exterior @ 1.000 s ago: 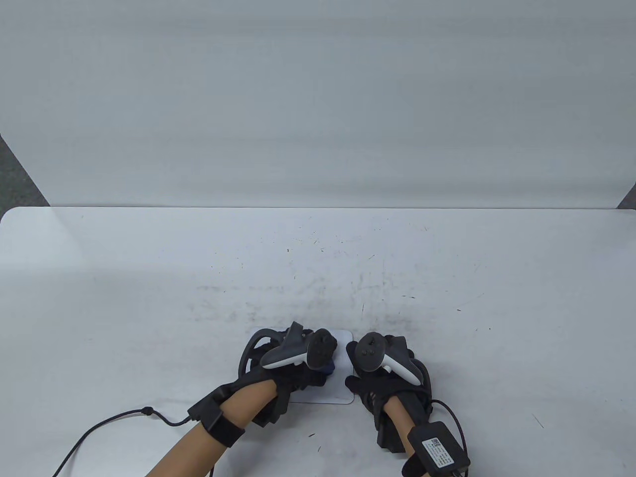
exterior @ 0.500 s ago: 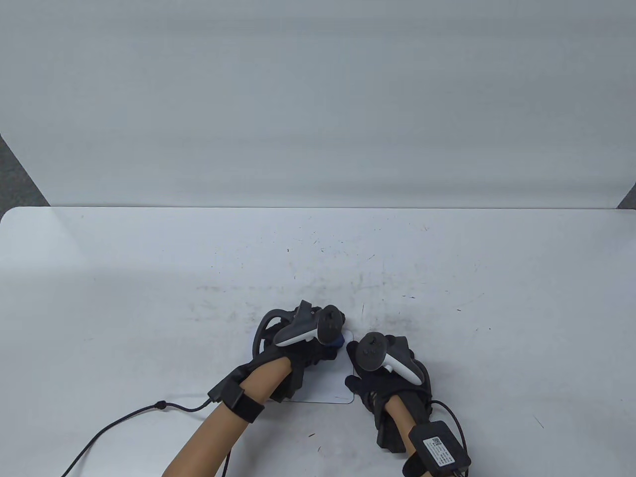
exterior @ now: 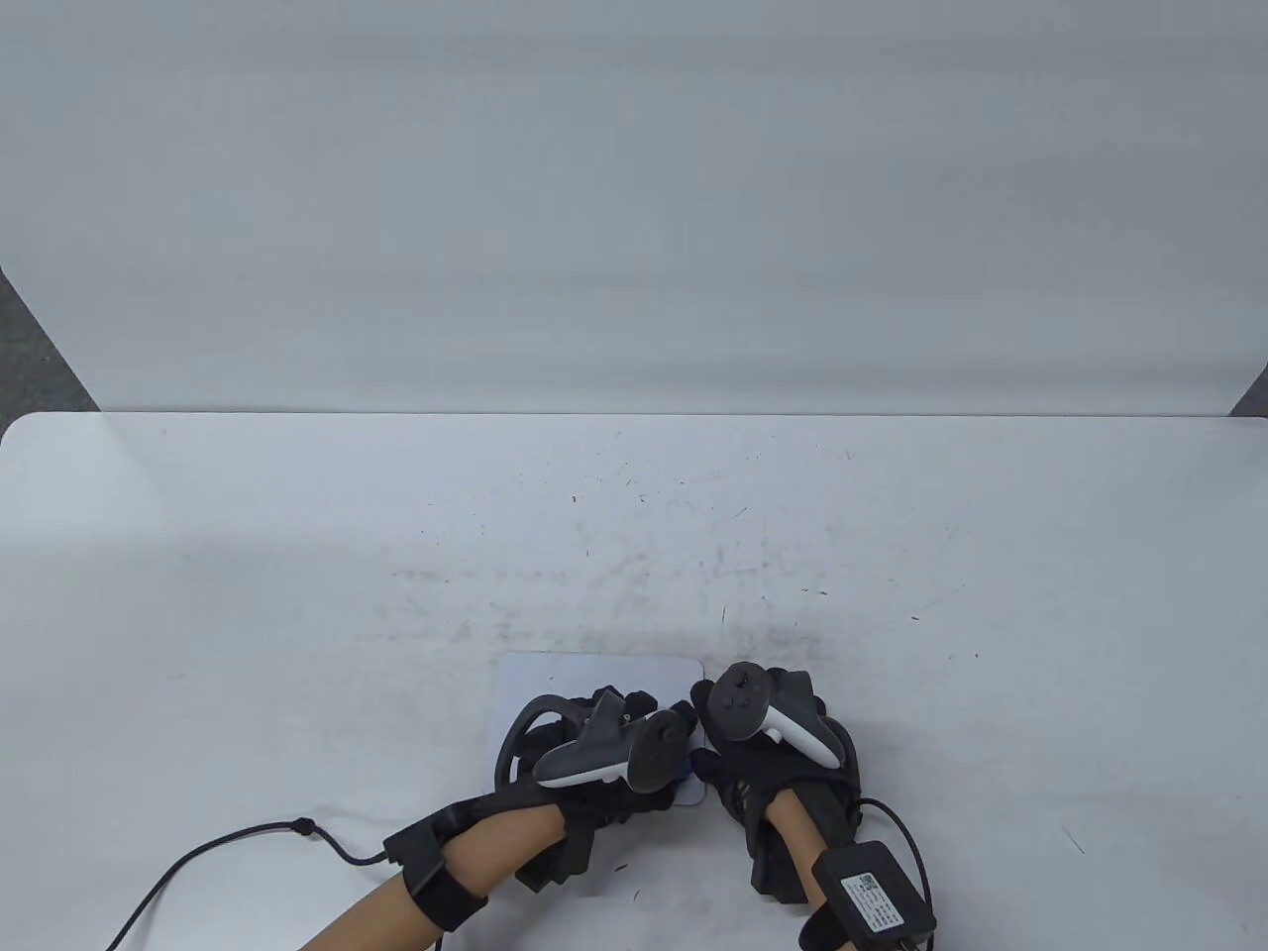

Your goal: Wipe the whiteboard with a whiteboard eraser

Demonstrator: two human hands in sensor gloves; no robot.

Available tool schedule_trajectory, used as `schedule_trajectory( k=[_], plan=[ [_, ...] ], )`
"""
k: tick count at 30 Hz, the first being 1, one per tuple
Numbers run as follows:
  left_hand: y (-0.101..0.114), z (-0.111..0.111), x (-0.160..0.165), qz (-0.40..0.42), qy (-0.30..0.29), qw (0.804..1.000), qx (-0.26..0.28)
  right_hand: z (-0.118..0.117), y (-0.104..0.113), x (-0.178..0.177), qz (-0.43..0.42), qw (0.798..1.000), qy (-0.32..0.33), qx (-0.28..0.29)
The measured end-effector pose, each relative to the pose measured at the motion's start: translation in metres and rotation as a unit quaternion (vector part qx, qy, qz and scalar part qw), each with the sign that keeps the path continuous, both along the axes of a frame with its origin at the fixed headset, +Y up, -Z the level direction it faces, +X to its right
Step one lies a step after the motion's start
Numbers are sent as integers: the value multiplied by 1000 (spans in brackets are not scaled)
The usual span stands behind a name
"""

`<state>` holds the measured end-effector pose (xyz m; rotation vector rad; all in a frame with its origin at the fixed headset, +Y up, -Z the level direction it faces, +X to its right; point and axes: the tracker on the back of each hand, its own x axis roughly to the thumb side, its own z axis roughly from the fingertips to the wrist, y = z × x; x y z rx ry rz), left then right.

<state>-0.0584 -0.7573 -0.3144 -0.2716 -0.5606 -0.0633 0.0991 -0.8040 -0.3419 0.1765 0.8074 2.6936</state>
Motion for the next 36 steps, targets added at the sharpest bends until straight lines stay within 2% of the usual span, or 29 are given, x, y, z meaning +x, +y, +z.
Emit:
schedule_trajectory(
  k=[3,4,6,10,17,19,21,25,30,36],
  plan=[
    [0,12,5,0,-21,1000,3,0,0,0,0,1000,0,0],
    [1,16,7,-7,-16,1000,20,0,0,0,0,1000,0,0],
    [1,17,9,-16,-25,999,27,0,0,0,0,1000,0,0],
    [-1,17,5,20,-9,1000,14,0,0,0,-1,1000,0,0],
    [8,17,3,-68,-61,995,48,0,1,-1,8,1000,6,1],
    [10,16,-3,-86,-62,994,41,0,1,-1,8,1000,6,4],
    [11,12,-16,-100,-55,993,28,0,1,-1,9,1000,6,6],
    [13,3,-63,-112,-11,994,3,0,1,-1,9,1000,6,4],
    [11,5,-115,-84,33,996,-9,0,1,-2,9,1000,6,2],
    [9,10,-130,-75,50,996,-2,0,1,-2,9,1000,6,4]
  ],
)
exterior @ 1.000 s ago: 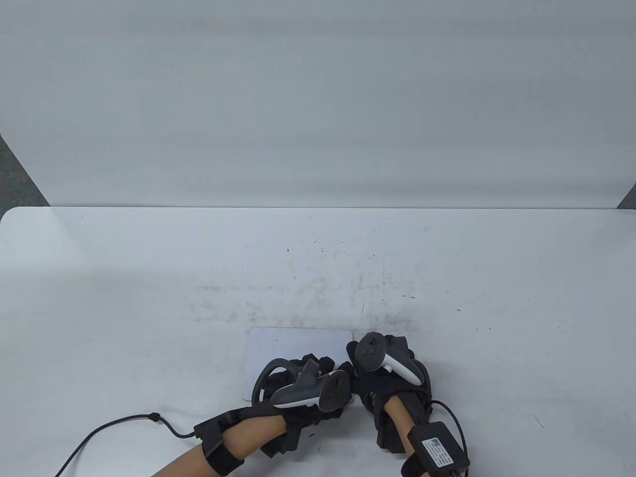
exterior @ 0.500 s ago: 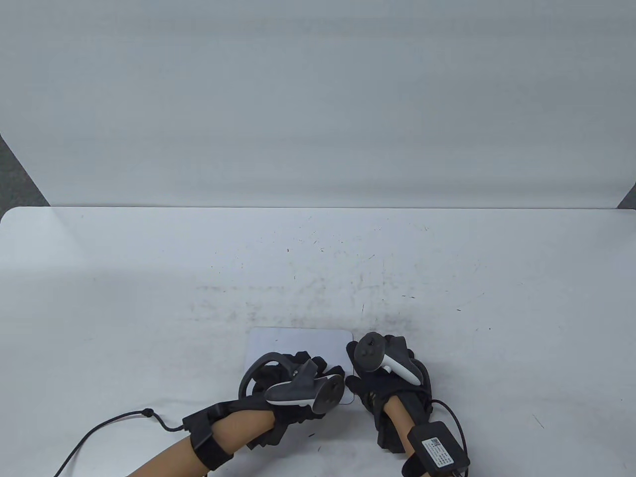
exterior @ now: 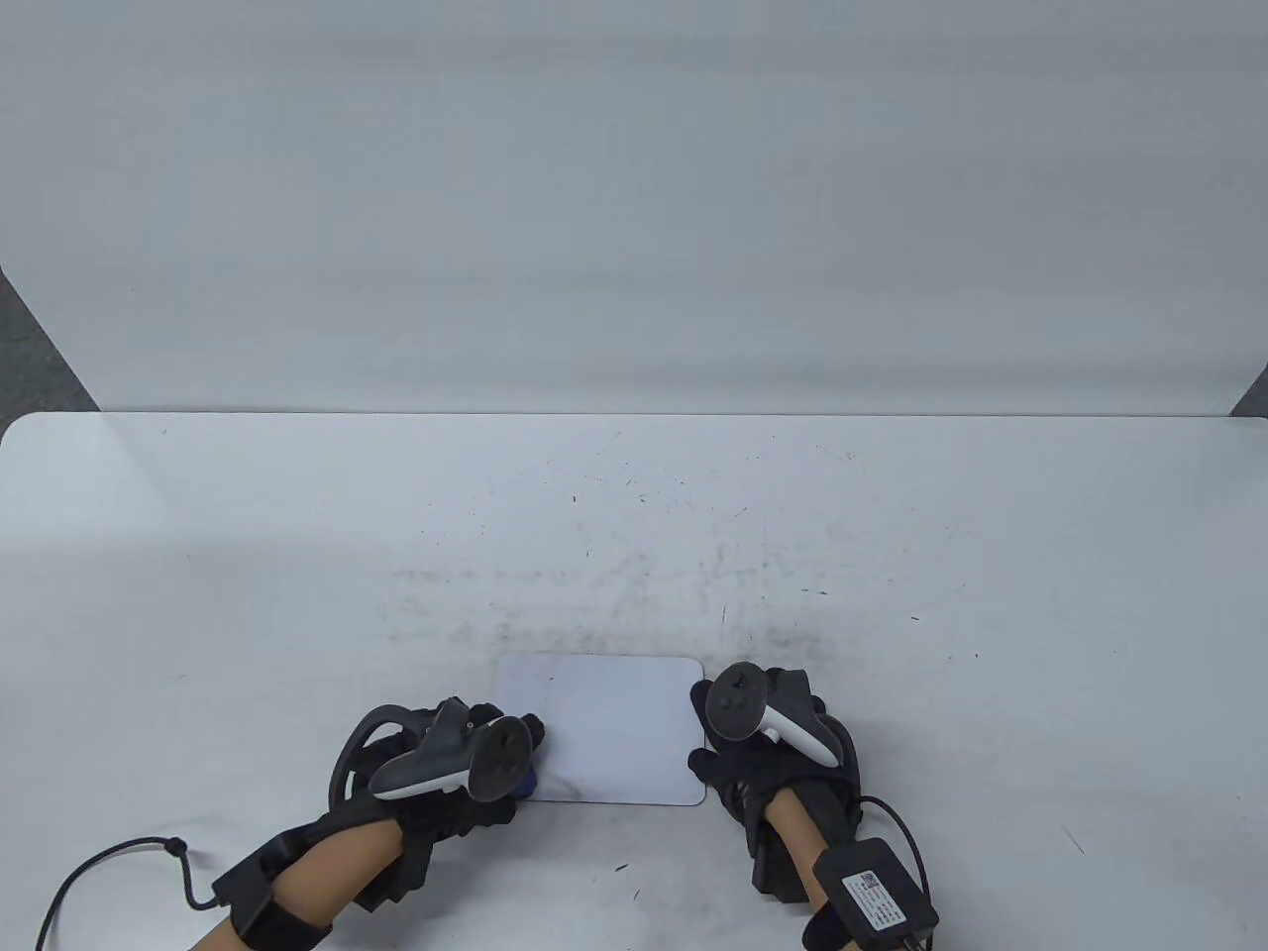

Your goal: Wipe the whiteboard with a whiteboard eraser

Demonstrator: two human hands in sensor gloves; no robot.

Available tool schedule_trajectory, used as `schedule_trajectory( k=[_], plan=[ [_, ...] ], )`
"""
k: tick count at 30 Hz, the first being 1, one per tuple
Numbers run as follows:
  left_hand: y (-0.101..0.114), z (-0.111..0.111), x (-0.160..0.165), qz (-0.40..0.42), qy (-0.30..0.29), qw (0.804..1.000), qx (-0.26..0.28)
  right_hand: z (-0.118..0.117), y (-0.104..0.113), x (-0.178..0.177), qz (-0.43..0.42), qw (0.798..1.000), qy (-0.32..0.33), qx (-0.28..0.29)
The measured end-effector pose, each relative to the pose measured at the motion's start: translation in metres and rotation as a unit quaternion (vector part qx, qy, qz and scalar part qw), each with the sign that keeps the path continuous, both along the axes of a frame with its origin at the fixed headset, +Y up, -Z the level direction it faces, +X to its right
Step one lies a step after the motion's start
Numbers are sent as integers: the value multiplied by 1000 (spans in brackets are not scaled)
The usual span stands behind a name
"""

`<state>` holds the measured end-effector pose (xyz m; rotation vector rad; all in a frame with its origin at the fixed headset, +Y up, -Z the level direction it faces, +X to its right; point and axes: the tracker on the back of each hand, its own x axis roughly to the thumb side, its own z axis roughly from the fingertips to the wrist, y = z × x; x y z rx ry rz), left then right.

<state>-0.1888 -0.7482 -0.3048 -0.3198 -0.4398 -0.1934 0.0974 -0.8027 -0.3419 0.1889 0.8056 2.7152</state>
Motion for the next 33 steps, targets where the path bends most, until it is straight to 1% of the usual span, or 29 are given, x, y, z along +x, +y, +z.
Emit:
schedule_trajectory(
  k=[2,5,6,8,9,11,12,13,15,16,18,19,20,21,23,25,26,27,29,30,31,33],
  plan=[
    [1,0,0,-8,2,1000,2,0,0,0,1,1000,0,4],
    [4,-3,0,-2,12,1000,-8,0,0,0,1,1000,1,6],
    [5,-5,0,-10,18,1000,0,0,0,0,1,1000,1,6],
    [13,-11,-2,-22,30,999,38,0,0,0,2,1000,2,6],
    [17,-14,-5,-17,41,998,45,1,0,0,3,1000,2,7],
    [28,-23,-14,34,82,994,61,1,1,0,3,1000,3,14],
    [37,-28,-22,89,115,986,76,1,5,1,0,999,4,32],
    [42,-31,-27,127,130,980,82,2,8,1,-1,999,5,46],
    [56,-39,-44,238,165,952,98,5,27,1,-24,994,7,108],
    [58,-41,-51,265,177,942,102,7,37,2,-31,991,2,131],
    [61,-46,-71,329,223,909,122,10,61,5,-29,984,2,178],
    [59,-48,-85,363,255,886,133,13,77,9,-15,977,0,213],
    [57,-50,-93,379,270,875,132,14,82,11,-11,974,-2,226],
    [51,-52,-107,400,299,858,120,19,94,16,-6,963,-7,270],
    [38,-55,-128,428,335,835,93,29,108,27,16,941,-9,338],
    [21,-56,-145,445,360,817,73,40,114,40,51,920,-10,389],
    [15,-56,-150,445,370,813,67,44,115,44,67,912,-9,405],
    [8,-57,-158,449,384,805,53,50,113,53,98,899,-5,426],
    [-1,-58,-167,456,405,791,42,55,109,61,129,890,-9,437],
    [-6,-58,-173,448,416,790,41,57,105,66,135,884,-9,447],
    [-9,-59,-176,443,420,791,41,58,103,69,138,883,-8,448],
    [-13,-57,-183,403,443,799,45,60,101,73,147,887,-14,437]
  ],
)
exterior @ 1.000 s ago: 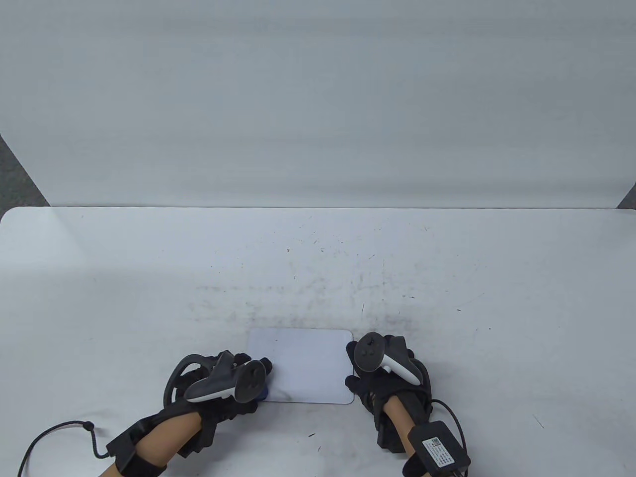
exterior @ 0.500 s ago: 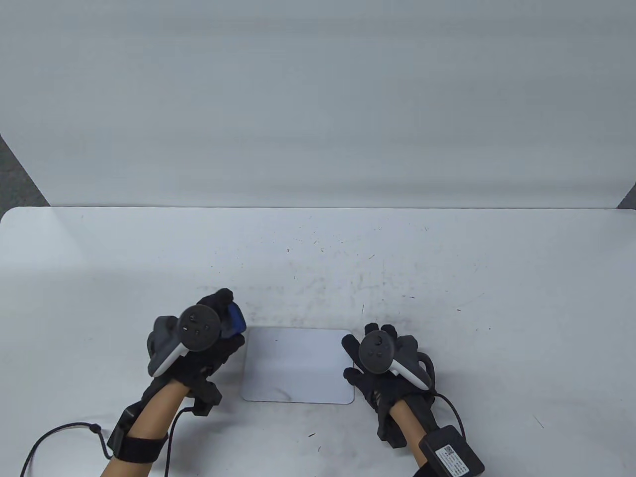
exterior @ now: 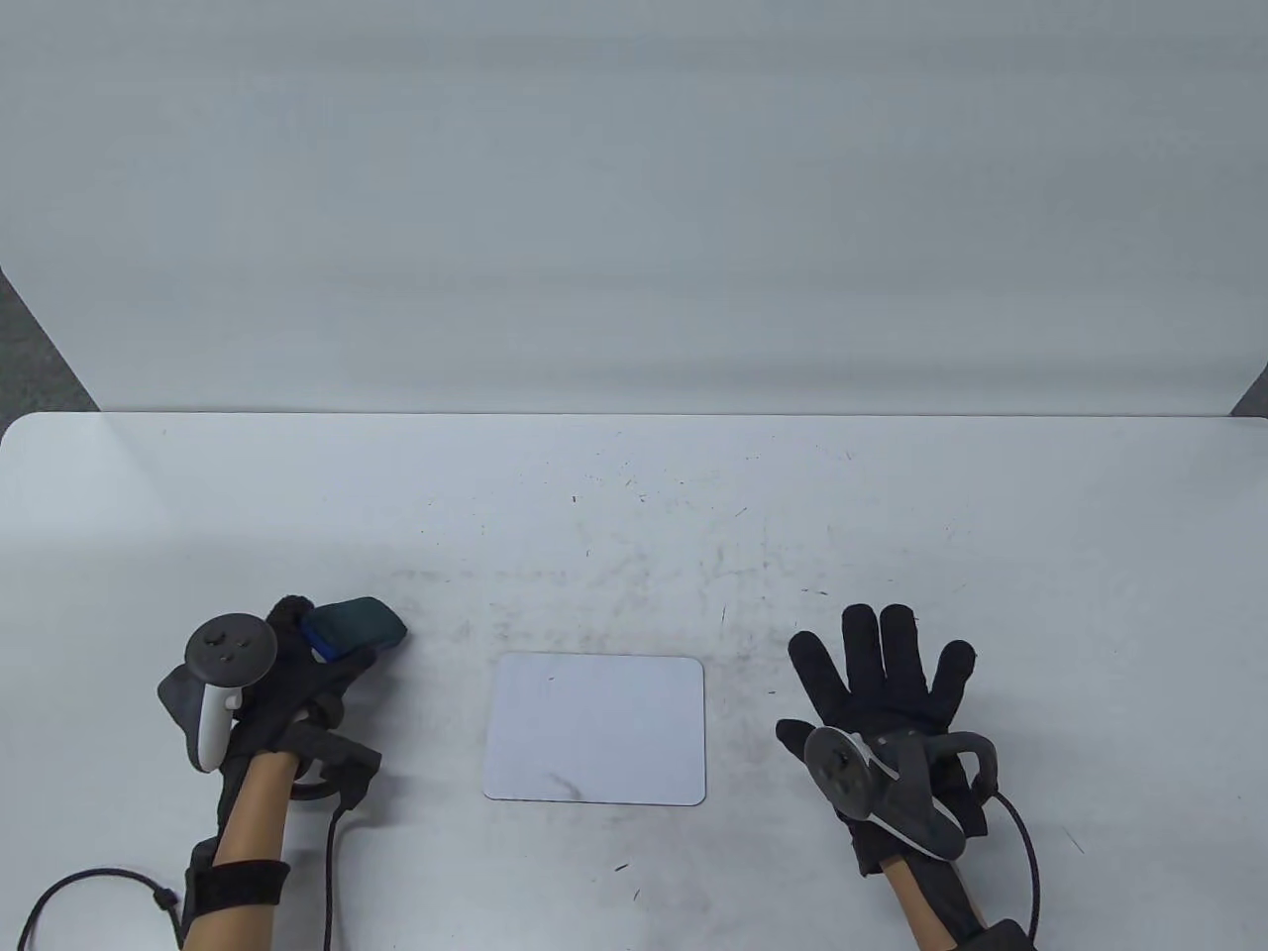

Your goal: Wipe the whiteboard with a whiteboard eraser

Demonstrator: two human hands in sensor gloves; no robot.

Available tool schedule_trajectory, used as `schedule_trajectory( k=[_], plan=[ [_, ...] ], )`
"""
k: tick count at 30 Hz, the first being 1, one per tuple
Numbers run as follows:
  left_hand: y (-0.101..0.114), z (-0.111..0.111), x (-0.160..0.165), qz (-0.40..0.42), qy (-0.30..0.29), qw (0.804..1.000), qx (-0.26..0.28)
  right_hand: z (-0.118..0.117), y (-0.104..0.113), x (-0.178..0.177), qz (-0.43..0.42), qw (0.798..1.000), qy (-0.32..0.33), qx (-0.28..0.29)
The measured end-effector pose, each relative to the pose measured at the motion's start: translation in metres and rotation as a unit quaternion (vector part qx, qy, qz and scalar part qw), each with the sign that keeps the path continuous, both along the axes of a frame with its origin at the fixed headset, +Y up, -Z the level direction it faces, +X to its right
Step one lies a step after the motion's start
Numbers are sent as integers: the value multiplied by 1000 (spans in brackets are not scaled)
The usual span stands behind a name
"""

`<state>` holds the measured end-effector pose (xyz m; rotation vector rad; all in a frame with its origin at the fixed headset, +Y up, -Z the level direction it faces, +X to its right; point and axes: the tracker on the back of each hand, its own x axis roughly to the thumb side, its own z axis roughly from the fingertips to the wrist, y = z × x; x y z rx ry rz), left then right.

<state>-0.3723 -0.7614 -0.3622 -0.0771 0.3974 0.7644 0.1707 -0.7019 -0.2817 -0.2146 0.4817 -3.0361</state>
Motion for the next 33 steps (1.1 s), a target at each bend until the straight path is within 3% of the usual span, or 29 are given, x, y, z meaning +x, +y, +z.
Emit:
schedule_trajectory(
  k=[3,9,16,20,25,33],
  plan=[
    [-3,-1,-5,-78,12,996,-43,3,-2,3,-6,1000,-5,2],
    [-9,-18,14,-220,1,965,-139,3,-11,-1,22,999,-14,-21],
    [-11,-45,38,-274,-12,938,-213,2,-14,-3,14,999,-20,-32],
    [-10,-51,44,-272,-10,937,-219,1,-15,-4,15,999,-25,-40],
    [10,-37,55,-271,-44,950,-149,1,-14,-4,14,999,-24,-38],
    [85,22,80,-278,-67,957,40,6,-11,-11,6,1000,-6,-29]
  ],
)
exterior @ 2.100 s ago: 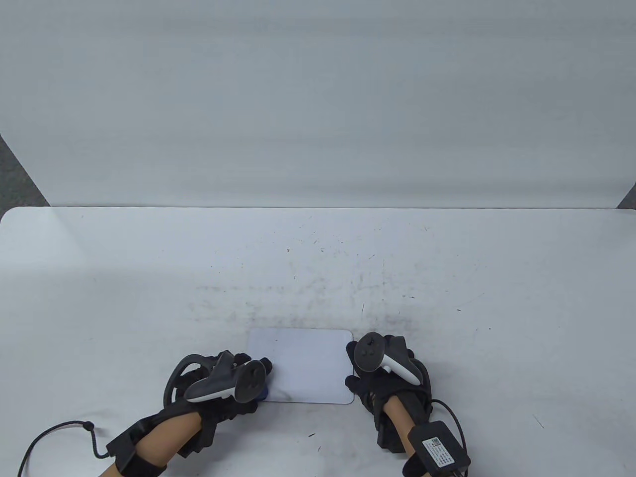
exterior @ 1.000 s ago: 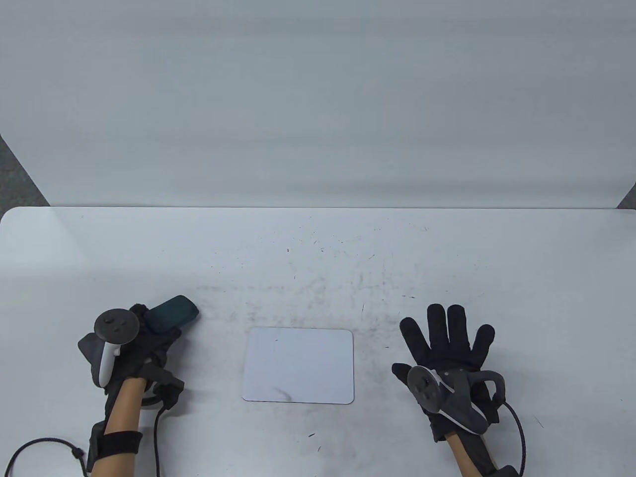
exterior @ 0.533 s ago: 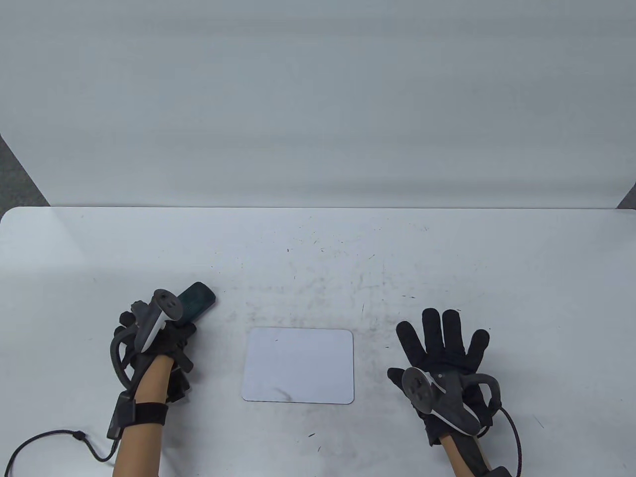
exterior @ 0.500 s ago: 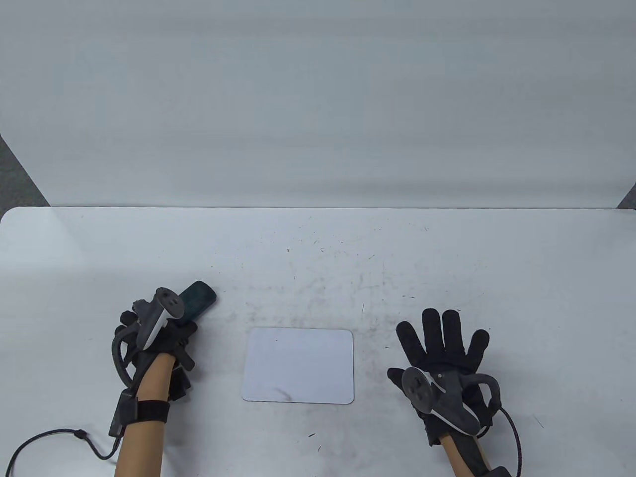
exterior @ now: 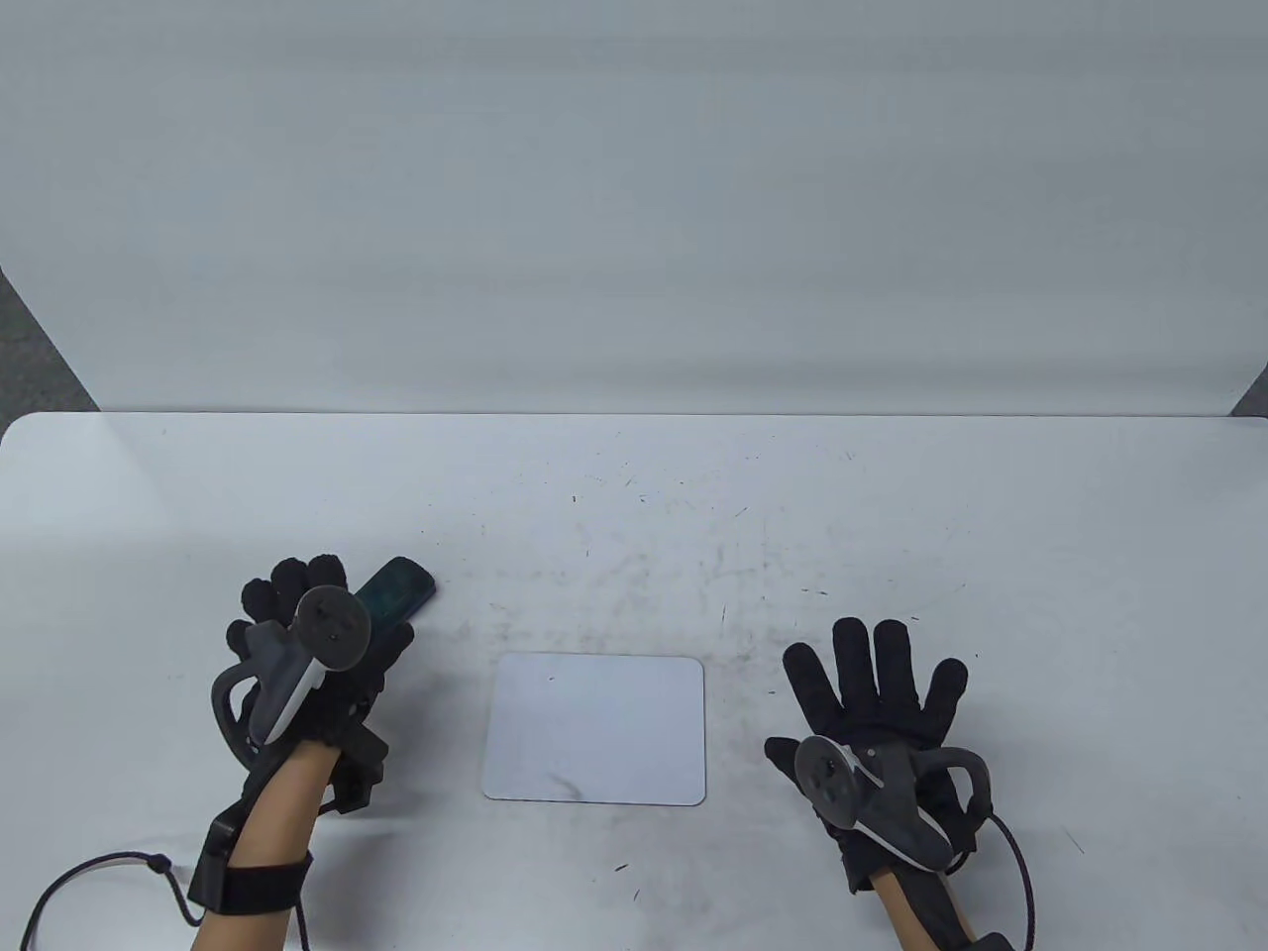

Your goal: Wipe the whiteboard with a whiteboard eraser

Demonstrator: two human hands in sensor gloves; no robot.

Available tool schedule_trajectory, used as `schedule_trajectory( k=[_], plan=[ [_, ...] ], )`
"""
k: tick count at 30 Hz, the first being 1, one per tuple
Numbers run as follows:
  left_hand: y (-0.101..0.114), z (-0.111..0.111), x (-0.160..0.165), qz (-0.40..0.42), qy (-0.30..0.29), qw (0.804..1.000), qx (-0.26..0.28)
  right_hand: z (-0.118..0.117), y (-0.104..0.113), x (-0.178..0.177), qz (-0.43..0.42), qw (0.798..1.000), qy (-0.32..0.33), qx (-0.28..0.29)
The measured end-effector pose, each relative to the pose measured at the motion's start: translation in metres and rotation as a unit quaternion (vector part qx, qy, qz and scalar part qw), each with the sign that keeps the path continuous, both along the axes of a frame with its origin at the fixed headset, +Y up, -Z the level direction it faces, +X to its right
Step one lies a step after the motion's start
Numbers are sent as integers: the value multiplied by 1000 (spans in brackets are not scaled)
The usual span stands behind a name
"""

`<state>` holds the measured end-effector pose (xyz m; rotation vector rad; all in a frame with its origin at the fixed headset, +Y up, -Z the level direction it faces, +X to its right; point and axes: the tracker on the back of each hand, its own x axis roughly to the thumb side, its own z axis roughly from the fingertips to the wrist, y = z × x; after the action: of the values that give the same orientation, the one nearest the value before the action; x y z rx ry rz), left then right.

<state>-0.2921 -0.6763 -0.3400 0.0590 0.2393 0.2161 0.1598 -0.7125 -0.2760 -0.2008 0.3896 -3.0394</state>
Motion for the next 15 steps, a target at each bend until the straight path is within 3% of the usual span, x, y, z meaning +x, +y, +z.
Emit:
schedule_trajectory(
  k=[5,10,15],
  plan=[
    [19,40,33,-41,-59,994,83,3,2,-2,-7,1000,7,4],
    [9,63,64,-128,-116,977,123,5,4,-5,-6,1000,11,11],
    [-6,72,80,-208,-149,959,125,6,5,-8,32,999,14,26]
  ],
)
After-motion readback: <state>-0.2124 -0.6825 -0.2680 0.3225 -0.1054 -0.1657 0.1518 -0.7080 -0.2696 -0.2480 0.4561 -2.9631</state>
